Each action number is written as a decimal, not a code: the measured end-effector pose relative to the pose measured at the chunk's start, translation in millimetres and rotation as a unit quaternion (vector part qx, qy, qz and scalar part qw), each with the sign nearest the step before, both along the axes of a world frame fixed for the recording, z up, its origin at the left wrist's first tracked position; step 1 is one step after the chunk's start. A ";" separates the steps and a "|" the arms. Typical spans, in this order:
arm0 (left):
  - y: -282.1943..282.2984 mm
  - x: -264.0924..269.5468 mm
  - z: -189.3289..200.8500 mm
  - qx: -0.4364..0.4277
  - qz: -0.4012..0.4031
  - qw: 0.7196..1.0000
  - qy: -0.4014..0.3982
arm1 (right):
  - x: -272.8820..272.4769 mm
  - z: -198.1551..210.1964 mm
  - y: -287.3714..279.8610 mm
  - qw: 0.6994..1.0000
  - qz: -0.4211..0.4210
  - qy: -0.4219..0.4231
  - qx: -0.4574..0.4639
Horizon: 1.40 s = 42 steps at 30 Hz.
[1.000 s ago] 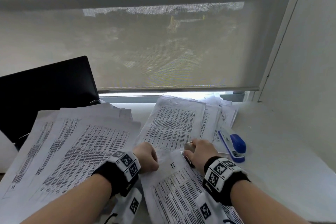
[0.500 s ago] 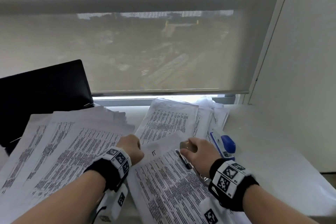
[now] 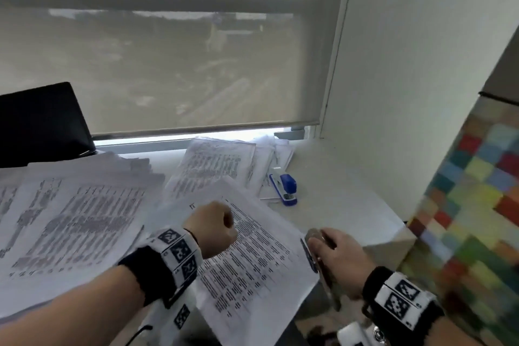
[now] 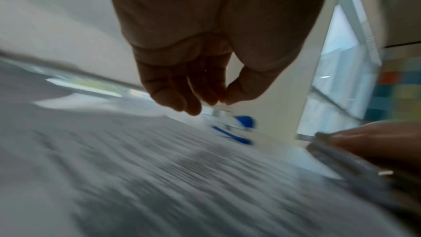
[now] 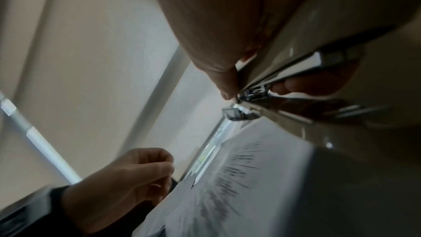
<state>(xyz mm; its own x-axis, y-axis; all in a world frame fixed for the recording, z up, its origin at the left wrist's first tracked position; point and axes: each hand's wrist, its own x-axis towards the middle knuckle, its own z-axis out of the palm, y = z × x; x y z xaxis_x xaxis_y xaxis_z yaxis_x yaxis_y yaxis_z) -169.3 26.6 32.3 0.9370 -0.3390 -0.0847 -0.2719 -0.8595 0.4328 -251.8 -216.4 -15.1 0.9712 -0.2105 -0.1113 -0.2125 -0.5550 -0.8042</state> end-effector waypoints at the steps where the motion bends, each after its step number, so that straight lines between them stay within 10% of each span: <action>1: -17.6 -12.3 -5.4 -0.005 -0.027 1.000 0.014 | -14.8 -8.3 -9.7 0.999 -0.027 0.018 0.017; 13: -186.1 -94.9 -49.9 0.022 -0.194 0.978 0.066 | -121.7 -76.4 -106.8 0.961 -0.201 0.144 0.120; 29: -271.1 -122.7 -188.2 0.111 -0.205 0.955 0.184 | -159.1 -159.5 -142.3 0.947 -0.095 0.306 -0.012; 32: -269.9 -122.6 -180.6 0.113 -0.209 0.955 0.179 | -167.2 -209.0 -166.0 0.946 -0.090 0.309 -0.031; 42: -256.6 -112.0 -104.9 0.158 -0.221 0.947 0.170 | -164.2 -160.6 -149.4 0.928 -0.140 0.342 -0.040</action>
